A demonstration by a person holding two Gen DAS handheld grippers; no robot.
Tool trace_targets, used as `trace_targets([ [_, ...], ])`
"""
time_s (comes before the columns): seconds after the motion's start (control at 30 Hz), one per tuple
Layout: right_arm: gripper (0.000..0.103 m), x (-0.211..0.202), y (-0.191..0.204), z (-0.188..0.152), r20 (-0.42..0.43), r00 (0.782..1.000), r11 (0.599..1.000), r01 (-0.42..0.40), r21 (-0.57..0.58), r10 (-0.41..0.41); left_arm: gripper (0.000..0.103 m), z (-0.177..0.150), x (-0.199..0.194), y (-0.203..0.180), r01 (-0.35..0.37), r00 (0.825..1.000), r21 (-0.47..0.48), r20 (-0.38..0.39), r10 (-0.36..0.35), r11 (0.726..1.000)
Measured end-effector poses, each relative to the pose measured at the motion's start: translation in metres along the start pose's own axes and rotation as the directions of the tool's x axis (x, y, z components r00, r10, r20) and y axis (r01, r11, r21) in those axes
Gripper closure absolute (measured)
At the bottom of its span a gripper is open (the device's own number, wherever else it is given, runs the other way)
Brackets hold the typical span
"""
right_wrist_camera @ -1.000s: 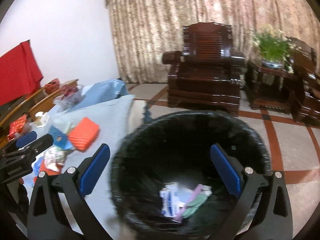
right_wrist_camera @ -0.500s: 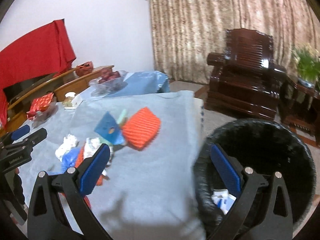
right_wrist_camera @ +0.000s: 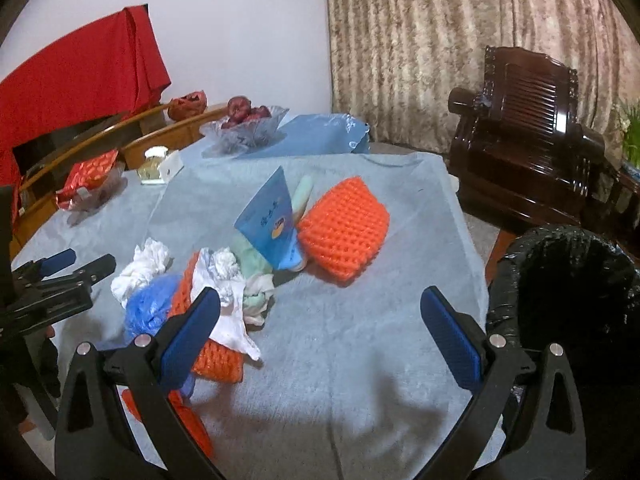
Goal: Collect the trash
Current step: 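Grasp the white crumpled tissue with the left tool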
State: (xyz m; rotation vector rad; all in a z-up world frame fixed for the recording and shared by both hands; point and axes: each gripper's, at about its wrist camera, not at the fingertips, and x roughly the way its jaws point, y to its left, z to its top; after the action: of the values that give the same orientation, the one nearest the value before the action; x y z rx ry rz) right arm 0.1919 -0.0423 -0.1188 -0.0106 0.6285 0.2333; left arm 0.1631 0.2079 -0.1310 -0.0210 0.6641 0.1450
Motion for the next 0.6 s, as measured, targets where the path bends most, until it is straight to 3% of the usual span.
trace_targets([
  [0.23, 0.008, 0.013, 0.003, -0.004, -0.029, 1.0, 1.0, -0.01, -0.004, 0.01, 0.017, -0.004, 0.033, -0.004, 0.037, 0.996, -0.017, -0.086, -0.039, 0.999],
  [0.4, 0.018, 0.017, 0.003, -0.004, -0.048, 0.998, 1.0, -0.027, -0.006, 0.027, 0.063, -0.004, 0.053, -0.006, 0.119, 0.978, -0.04, -0.167, -0.124, 0.992],
  [0.5, 0.023, 0.018, 0.004, -0.003, -0.057, 0.997, 0.999, -0.046, -0.003, 0.045, 0.072, -0.002, 0.051, -0.007, 0.135, 0.978, -0.036, -0.157, -0.139, 0.99],
  [0.6, 0.026, 0.017, 0.01, -0.003, -0.06, 0.995, 0.997, -0.074, -0.008, 0.073, 0.074, 0.001, 0.04, -0.004, 0.125, 0.983, -0.061, -0.124, -0.132, 0.99],
])
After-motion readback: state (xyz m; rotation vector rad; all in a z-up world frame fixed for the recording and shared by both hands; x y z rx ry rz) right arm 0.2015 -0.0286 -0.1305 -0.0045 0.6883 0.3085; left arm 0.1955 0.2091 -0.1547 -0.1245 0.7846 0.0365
